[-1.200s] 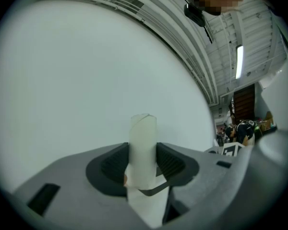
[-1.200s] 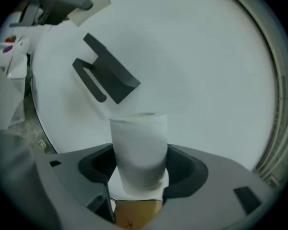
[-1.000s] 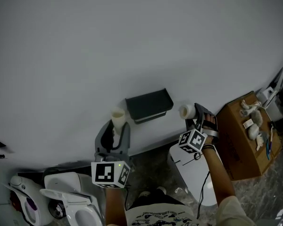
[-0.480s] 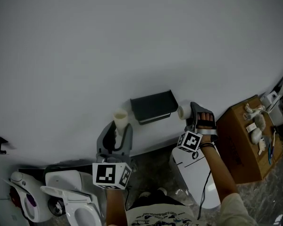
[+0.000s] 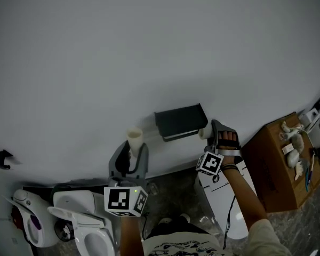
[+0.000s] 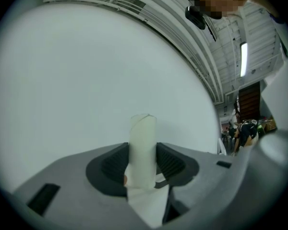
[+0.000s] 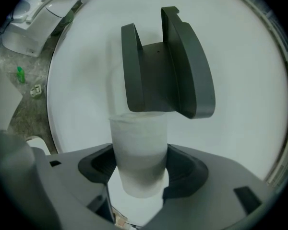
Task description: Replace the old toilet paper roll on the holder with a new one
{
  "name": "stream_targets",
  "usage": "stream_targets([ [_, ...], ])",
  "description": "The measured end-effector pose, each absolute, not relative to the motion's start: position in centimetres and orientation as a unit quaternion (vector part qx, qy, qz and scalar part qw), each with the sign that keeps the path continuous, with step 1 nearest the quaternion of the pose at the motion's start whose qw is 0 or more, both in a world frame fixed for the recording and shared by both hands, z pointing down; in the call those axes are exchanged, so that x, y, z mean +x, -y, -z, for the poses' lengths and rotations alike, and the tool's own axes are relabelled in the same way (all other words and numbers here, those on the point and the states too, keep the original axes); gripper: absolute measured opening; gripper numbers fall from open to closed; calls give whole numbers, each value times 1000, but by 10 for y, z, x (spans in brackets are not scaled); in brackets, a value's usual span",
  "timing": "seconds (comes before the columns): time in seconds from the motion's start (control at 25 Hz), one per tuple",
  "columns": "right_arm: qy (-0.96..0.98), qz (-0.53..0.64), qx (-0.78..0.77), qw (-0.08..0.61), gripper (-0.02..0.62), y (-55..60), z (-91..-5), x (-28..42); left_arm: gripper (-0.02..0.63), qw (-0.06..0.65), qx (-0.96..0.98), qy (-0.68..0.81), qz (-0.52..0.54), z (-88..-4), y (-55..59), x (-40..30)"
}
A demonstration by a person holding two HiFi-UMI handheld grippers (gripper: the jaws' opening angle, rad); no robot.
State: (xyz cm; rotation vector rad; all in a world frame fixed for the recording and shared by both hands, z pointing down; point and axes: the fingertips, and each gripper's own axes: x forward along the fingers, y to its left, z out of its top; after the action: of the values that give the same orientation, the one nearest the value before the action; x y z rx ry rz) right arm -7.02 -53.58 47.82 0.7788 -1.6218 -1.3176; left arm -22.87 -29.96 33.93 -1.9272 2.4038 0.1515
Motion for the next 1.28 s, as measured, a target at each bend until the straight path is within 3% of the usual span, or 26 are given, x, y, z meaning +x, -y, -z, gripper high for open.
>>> stream_targets([
  [1.28,660,588,281,374,308,446,-481,-167,186,17,-587,-808,-40,-353,238,-274],
])
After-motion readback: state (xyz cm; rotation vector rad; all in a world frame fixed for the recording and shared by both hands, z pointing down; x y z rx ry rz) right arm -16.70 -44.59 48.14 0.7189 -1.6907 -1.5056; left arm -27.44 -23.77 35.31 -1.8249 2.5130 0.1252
